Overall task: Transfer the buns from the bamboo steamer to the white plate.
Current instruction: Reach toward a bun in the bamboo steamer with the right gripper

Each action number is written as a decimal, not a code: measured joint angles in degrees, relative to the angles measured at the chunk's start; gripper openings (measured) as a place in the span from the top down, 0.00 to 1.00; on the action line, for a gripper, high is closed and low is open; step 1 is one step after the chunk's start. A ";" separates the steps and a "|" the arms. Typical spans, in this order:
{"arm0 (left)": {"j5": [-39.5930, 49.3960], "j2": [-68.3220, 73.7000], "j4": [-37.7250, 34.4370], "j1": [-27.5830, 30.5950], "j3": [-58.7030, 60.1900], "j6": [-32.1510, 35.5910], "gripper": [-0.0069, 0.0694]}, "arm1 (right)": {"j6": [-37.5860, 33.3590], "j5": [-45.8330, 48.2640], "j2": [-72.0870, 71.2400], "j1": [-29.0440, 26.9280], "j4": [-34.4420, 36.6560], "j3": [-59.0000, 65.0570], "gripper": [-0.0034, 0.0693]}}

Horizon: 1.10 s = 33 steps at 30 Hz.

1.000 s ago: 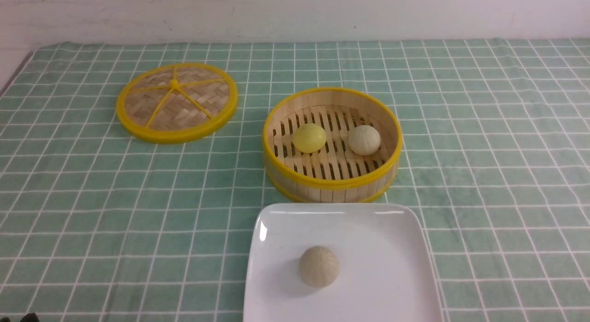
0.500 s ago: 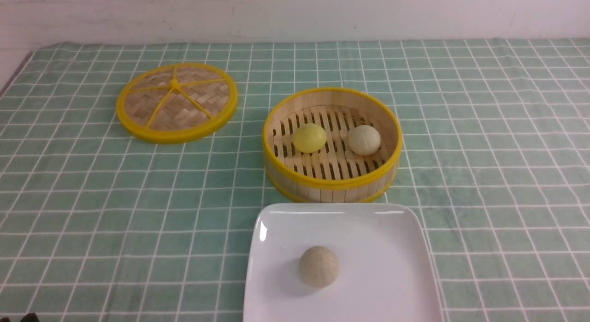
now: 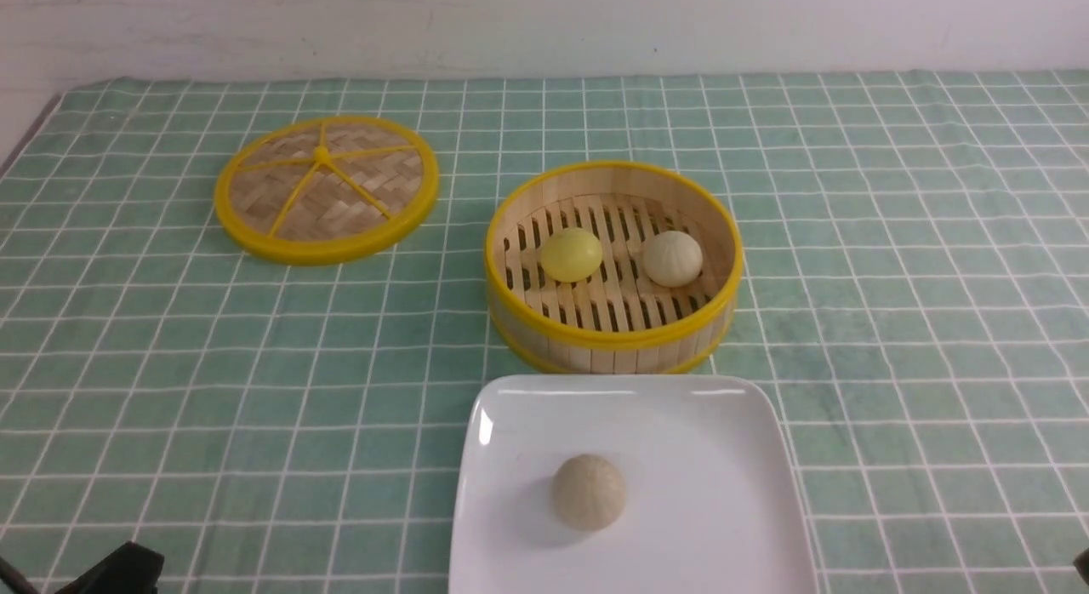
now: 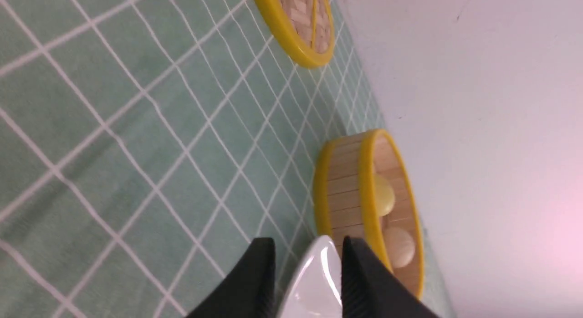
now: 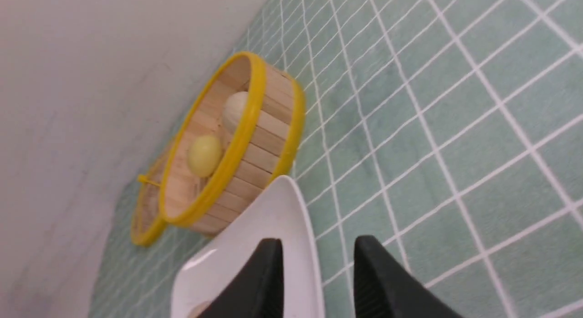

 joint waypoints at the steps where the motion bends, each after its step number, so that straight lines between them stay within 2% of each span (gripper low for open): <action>1: -0.64 0.00 -0.67 0.00 0.02 -0.34 0.59 | 0.00 -0.20 0.00 0.00 0.96 0.00 0.62; 4: -0.33 0.00 -0.94 0.00 -0.60 1.60 0.61 | -0.03 -0.27 0.00 0.00 2.43 -0.19 0.63; 7: 3.09 0.00 -0.42 0.00 -5.85 9.42 0.67 | -3.14 -0.05 0.00 0.02 2.15 -3.37 0.68; 8: 3.27 0.00 -0.34 0.00 -6.36 10.09 0.67 | -4.01 -0.05 0.00 0.02 2.04 -4.17 0.69; 10: 4.95 0.00 0.26 0.00 -12.39 17.28 0.76 | -10.17 -0.27 1.07 0.07 -0.44 -9.27 0.77; 12: 6.67 1.74 0.96 0.00 -17.02 21.73 0.84 | -15.34 -0.35 4.32 0.07 -3.91 -13.52 0.84; 15: 11.01 8.17 2.06 0.00 -22.48 26.01 0.90 | -19.55 1.05 13.40 0.07 -10.52 -19.16 0.95; 19: 21.97 22.09 2.88 0.00 -25.81 27.53 0.91 | -19.49 11.63 33.16 0.07 -17.76 -27.52 0.96; 23: 27.26 31.31 3.18 0.00 -26.33 27.72 0.91 | -19.94 20.22 45.65 0.07 -17.45 -33.16 0.95; 25: 28.84 37.43 3.41 0.00 -26.33 28.38 0.91 | -23.87 25.69 55.75 0.07 -12.82 -38.03 0.95; 26: 28.81 37.85 3.41 0.00 -26.33 28.48 0.91 | -24.87 26.09 56.43 0.07 -11.71 -38.71 0.95; 27: 29.01 41.06 3.46 0.00 -26.33 30.01 0.91 | -29.95 29.42 62.09 0.07 -6.16 -41.22 0.95; 28: 29.01 41.36 3.40 0.00 -26.33 30.46 0.91 | -30.68 29.42 62.63 0.07 -5.36 -41.52 0.95; 32: 28.73 45.65 1.85 0.00 -26.44 34.89 0.91 | -48.75 34.84 73.46 0.43 13.52 -48.38 0.95; 33: 28.69 45.65 1.80 0.00 -26.44 34.89 0.91 | -50.00 34.90 74.33 0.50 14.72 -48.75 0.95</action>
